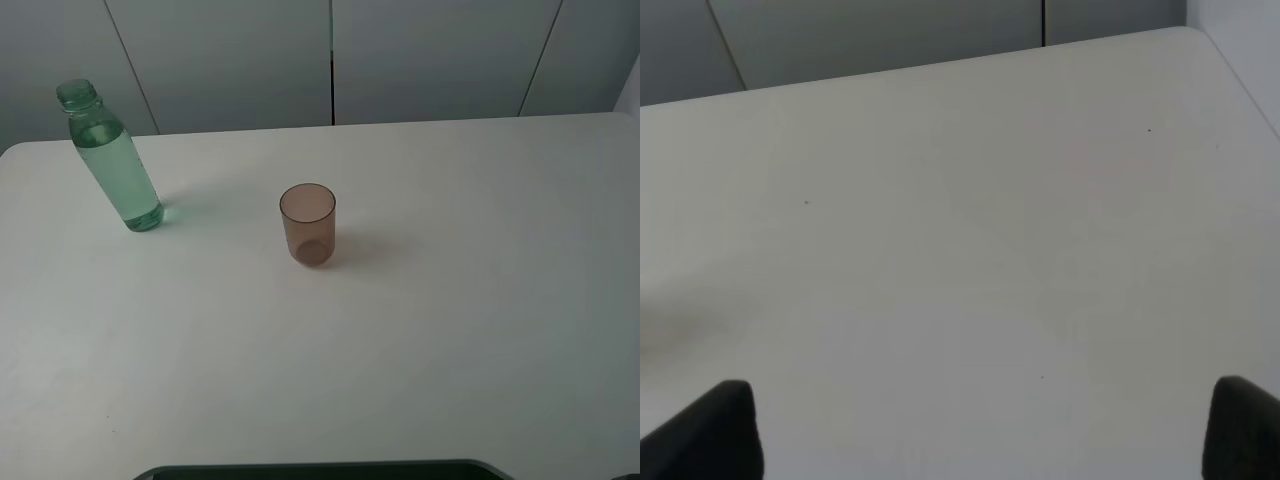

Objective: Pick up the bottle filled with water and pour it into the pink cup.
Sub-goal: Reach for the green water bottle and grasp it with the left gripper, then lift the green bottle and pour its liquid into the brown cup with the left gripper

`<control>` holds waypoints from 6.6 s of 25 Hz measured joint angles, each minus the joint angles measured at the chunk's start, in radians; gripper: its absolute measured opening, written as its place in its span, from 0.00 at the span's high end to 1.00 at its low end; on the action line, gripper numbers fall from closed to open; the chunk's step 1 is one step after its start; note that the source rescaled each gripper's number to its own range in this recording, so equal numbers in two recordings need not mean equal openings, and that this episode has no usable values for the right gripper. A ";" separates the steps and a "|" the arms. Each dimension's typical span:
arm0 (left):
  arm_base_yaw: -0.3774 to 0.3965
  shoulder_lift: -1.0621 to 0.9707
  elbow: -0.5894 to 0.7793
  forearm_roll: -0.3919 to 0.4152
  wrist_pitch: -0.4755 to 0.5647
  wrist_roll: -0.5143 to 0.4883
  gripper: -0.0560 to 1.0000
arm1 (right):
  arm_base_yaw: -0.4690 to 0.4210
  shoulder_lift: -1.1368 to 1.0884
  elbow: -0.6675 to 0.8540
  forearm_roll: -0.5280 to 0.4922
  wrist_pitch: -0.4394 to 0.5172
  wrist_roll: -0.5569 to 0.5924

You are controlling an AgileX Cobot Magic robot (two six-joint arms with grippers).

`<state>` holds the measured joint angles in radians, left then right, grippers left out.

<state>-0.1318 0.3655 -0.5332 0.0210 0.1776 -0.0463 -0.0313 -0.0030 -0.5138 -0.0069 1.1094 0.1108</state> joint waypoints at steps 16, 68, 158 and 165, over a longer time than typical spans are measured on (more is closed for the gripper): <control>0.000 0.643 0.417 0.000 -1.013 0.024 0.07 | 0.000 0.000 0.000 0.000 0.000 0.000; -0.005 1.602 0.018 0.117 -1.384 0.080 0.07 | 0.000 0.000 0.000 0.000 0.000 0.000; -0.216 1.611 -0.467 0.819 -0.892 0.274 0.94 | 0.000 0.000 0.000 0.000 0.000 0.000; -0.217 1.611 -0.467 0.819 -0.869 0.405 0.94 | 0.000 0.000 0.000 0.000 0.000 0.000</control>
<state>-0.3491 1.9770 -0.9998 0.8397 -0.6910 0.3584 -0.0313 -0.0030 -0.5138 -0.0069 1.1094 0.1108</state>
